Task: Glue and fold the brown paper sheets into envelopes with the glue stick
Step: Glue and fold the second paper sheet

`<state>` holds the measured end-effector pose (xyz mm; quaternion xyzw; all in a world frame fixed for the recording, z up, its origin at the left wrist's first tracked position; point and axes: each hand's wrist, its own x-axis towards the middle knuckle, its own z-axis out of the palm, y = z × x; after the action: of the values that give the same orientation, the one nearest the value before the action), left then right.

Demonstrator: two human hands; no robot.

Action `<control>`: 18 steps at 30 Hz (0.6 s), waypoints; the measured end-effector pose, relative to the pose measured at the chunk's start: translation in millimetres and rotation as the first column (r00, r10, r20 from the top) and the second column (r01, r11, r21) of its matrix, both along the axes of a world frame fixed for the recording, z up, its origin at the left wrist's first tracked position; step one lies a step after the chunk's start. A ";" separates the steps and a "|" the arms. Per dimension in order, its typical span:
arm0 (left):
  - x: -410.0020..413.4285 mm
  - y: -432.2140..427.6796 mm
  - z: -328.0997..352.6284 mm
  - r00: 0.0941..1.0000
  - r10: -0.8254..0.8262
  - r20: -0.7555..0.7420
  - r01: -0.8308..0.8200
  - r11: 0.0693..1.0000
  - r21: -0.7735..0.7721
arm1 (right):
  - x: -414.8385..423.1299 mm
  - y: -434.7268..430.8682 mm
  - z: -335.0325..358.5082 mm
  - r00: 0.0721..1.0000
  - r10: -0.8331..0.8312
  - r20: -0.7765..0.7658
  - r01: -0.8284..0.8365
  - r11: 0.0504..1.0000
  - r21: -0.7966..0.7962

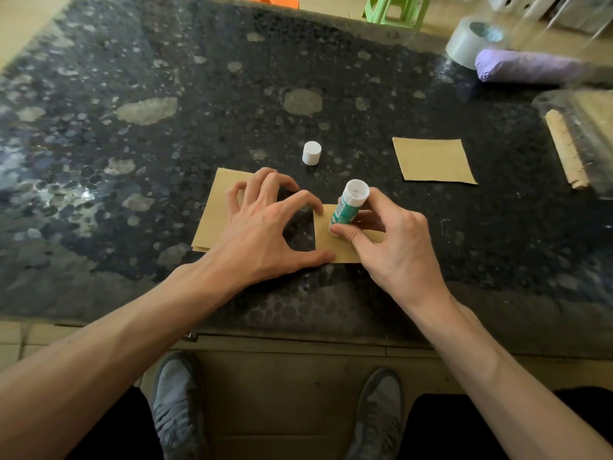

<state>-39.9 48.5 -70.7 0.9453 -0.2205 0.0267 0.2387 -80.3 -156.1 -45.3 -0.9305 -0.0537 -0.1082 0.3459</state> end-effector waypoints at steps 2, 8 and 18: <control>-0.1 -0.1 0.0 1.000 -0.001 0.003 0.001 1.000 -0.003 | 2.0 0.9 -1.8 1.000 0.002 -0.013 -0.002 1.000 0.009; 0.1 0.1 -1.3 1.000 0.004 0.019 -0.003 1.000 -0.011 | 10.6 0.8 -1.5 0.999 -0.008 -0.041 0.008 1.000 0.004; 0.5 -0.2 -1.5 1.000 0.001 0.009 0.000 1.000 -0.005 | 13.6 5.1 -3.8 0.999 -0.040 -0.009 0.040 0.999 -0.031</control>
<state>-39.4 48.3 -72.2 0.9446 -0.2212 0.0315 0.2403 -66.7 -150.9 -49.2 -0.9371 -0.0349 -0.1096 0.3296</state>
